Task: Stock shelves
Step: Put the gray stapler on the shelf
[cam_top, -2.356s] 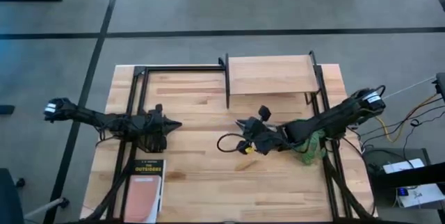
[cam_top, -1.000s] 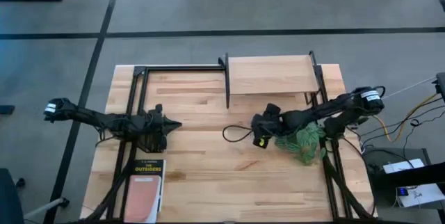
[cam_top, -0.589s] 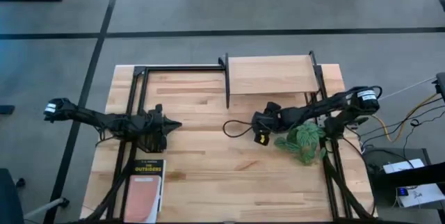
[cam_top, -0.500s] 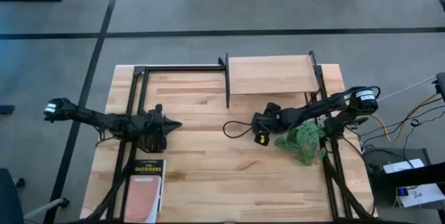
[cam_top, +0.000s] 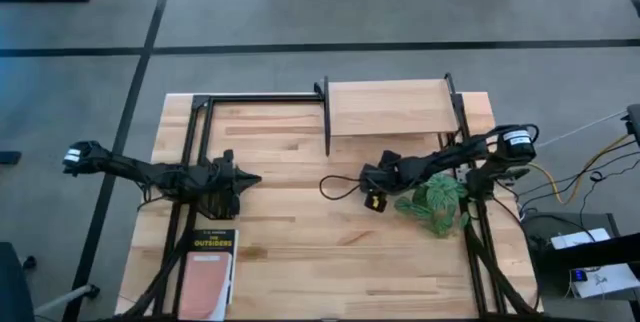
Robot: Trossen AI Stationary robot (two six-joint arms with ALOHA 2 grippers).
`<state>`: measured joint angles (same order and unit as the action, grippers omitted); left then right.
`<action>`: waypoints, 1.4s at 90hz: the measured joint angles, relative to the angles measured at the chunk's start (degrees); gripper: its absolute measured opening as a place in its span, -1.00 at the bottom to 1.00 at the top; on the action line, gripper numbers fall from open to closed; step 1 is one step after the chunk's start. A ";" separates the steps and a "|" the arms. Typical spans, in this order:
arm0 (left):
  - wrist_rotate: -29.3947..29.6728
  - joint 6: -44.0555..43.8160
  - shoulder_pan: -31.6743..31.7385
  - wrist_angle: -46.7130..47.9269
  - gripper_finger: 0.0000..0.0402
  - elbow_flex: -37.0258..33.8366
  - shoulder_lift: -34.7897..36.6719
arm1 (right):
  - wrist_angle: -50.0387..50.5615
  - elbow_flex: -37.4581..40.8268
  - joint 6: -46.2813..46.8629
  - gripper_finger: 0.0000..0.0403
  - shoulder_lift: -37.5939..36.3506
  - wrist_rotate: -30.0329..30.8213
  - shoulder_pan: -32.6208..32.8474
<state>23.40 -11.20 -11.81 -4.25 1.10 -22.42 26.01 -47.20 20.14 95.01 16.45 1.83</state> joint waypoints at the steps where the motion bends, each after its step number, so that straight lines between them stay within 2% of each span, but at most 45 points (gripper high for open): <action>1: 0.00 0.01 0.00 -0.01 -0.98 0.00 -0.01 | 0.01 -0.06 0.00 -0.12 0.02 -0.04 0.00; 19: 0.00 0.00 0.00 0.00 -0.98 0.02 0.00 | -1.16 -1.75 0.37 -0.37 0.16 -0.81 0.04; 52: 0.00 0.00 0.02 -0.01 -0.98 0.01 -0.01 | -0.83 -8.01 -0.97 -0.34 0.14 -0.83 1.13; 68: 0.00 0.01 0.00 0.00 -0.98 0.01 -0.01 | -0.14 -13.53 -3.88 -0.36 0.06 -0.64 2.07; 84: 0.00 0.01 0.00 -0.01 -0.98 0.00 0.00 | 5.54 -20.80 -6.14 -0.36 0.03 0.40 2.03; 106: 0.00 0.01 0.01 -0.01 -0.98 0.00 -0.01 | 14.30 -29.47 -10.71 -0.37 -0.05 8.06 1.59; 126: 0.00 0.01 0.00 -0.01 -0.98 0.00 -0.01 | 23.41 -33.00 -12.39 -0.36 -0.08 16.12 -1.89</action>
<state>23.40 -11.19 -11.81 -4.26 1.10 -22.43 49.42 -80.20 7.75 94.94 32.57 -0.07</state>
